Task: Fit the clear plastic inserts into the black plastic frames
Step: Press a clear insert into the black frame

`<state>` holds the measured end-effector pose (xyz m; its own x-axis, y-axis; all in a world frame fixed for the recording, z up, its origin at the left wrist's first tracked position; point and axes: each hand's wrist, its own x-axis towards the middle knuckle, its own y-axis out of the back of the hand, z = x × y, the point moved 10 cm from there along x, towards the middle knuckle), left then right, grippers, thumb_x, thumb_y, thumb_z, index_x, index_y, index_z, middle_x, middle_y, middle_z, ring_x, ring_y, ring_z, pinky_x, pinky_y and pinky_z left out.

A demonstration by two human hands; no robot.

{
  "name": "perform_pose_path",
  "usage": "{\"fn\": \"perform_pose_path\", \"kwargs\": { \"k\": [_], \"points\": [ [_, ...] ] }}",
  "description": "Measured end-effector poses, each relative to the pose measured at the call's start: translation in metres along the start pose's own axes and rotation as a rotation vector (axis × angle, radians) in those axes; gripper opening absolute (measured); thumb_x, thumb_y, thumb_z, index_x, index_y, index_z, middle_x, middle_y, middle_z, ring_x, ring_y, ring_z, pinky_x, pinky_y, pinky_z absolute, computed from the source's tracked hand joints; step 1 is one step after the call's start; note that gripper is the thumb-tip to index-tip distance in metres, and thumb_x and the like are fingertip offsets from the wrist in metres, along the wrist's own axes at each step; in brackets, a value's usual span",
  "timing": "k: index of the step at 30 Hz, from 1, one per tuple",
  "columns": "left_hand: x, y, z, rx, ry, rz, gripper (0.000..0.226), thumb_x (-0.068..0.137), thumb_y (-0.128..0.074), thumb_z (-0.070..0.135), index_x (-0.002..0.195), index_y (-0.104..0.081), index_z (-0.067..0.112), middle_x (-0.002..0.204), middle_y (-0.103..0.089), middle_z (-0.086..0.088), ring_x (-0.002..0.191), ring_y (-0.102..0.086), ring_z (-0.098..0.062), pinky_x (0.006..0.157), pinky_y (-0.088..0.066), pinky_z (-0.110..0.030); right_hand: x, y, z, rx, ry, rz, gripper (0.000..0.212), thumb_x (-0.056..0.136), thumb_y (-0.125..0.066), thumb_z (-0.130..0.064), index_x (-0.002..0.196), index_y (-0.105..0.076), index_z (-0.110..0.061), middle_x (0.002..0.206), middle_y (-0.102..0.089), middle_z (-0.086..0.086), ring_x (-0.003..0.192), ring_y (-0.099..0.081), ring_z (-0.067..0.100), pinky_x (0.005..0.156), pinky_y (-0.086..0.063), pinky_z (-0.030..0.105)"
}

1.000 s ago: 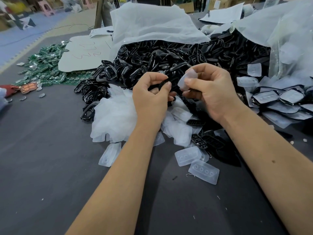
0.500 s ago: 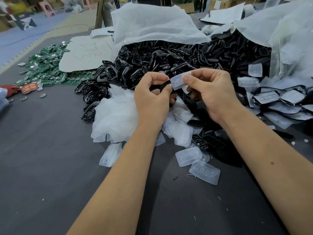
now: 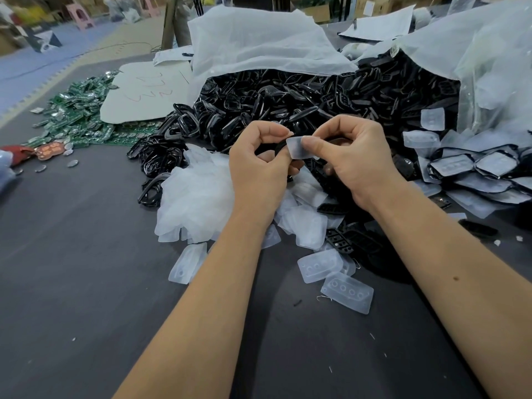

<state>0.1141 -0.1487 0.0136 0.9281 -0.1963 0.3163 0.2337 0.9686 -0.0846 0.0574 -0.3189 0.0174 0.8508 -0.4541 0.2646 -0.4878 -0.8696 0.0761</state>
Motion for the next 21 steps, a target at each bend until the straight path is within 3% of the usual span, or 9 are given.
{"fn": "perform_pose_path", "kwargs": {
  "k": [5,12,17,21],
  "points": [
    [0.001,-0.002,-0.002,-0.006,-0.007,-0.017,0.019,0.092,-0.072,-0.005,0.096,-0.067,0.013,0.098,-0.074,-0.013,0.072,-0.076,-0.036,0.064,-0.061,-0.034,-0.001,-0.001,0.001,0.001,0.016,0.007,0.021,0.083,-0.088,-0.015,0.079,-0.068,-0.012,0.071,-0.072,0.005,0.061,-0.065,0.029,0.046,-0.049,0.027],
    [0.000,-0.007,0.000,-0.027,0.005,-0.057,0.018,0.103,-0.057,-0.001,0.103,-0.073,0.007,0.101,-0.078,-0.005,0.083,-0.077,-0.024,0.066,-0.060,-0.027,0.001,0.004,0.001,-0.033,0.028,0.029,0.023,0.082,-0.089,-0.014,0.079,-0.066,-0.010,0.067,-0.071,0.005,0.050,-0.064,0.013,0.043,-0.046,0.024],
    [-0.001,-0.009,-0.001,-0.039,0.029,-0.074,0.029,0.106,-0.044,-0.004,0.112,-0.071,0.004,0.110,-0.078,-0.009,0.096,-0.077,-0.029,0.068,-0.061,-0.030,0.003,0.008,0.003,-0.151,0.028,0.051,0.023,0.078,-0.091,-0.026,0.076,-0.069,-0.021,0.086,-0.075,0.014,0.059,-0.061,0.020,0.057,-0.049,0.031],
    [-0.002,-0.010,0.001,-0.029,0.025,-0.075,0.030,0.106,-0.044,-0.005,0.111,-0.071,0.007,0.109,-0.079,-0.008,0.094,-0.077,-0.030,0.065,-0.061,-0.028,0.003,0.010,0.002,-0.171,0.030,0.055,0.023,0.079,-0.091,-0.027,0.077,-0.068,-0.022,0.082,-0.075,0.014,0.059,-0.059,0.019,0.058,-0.049,0.030]
  ]
}}
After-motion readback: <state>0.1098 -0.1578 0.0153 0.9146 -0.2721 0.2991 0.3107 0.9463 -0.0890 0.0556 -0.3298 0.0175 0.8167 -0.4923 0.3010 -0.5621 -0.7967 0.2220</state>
